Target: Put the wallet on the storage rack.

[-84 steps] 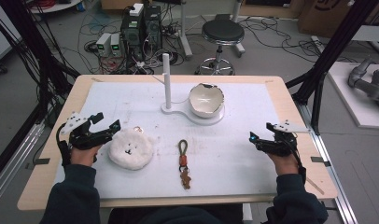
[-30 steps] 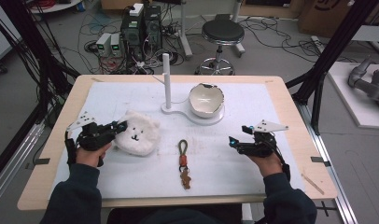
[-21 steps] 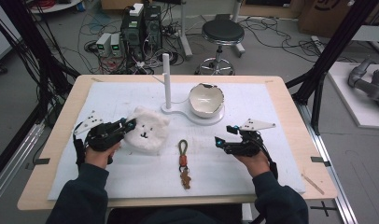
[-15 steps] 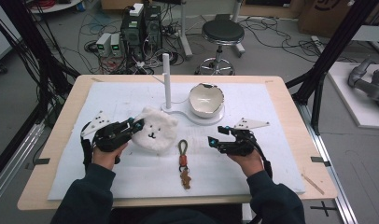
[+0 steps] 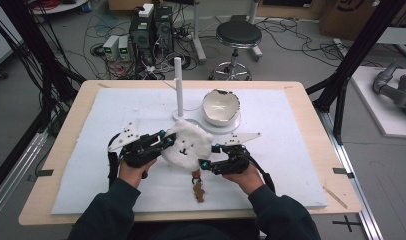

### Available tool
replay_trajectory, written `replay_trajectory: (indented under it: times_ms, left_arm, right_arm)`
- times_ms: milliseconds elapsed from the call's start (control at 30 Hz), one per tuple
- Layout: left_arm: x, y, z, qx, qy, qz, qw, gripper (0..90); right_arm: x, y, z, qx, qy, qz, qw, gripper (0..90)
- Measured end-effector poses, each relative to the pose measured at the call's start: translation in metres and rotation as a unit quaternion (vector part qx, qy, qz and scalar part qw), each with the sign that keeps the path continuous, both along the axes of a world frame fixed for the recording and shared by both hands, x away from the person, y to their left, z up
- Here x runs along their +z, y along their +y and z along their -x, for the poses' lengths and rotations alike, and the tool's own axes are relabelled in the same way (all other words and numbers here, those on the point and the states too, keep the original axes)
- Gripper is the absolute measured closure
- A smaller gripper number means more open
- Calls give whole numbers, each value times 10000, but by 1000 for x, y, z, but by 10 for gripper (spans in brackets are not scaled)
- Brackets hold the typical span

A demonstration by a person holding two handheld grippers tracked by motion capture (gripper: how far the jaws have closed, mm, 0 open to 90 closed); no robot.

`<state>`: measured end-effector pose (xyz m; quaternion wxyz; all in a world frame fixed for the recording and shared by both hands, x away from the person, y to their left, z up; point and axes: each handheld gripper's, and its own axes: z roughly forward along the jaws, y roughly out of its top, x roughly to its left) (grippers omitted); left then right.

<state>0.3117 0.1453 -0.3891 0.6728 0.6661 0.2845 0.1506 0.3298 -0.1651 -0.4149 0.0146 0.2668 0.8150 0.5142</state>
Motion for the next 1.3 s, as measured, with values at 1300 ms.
replay_trajectory:
  times_ms: [1300]
  left_arm:
    - [-6, -10, -9, -695, 460, -1169, 9896, 791]
  right_arm:
    - [26, -19, 2, -7, -553, -95, 9984, 739]
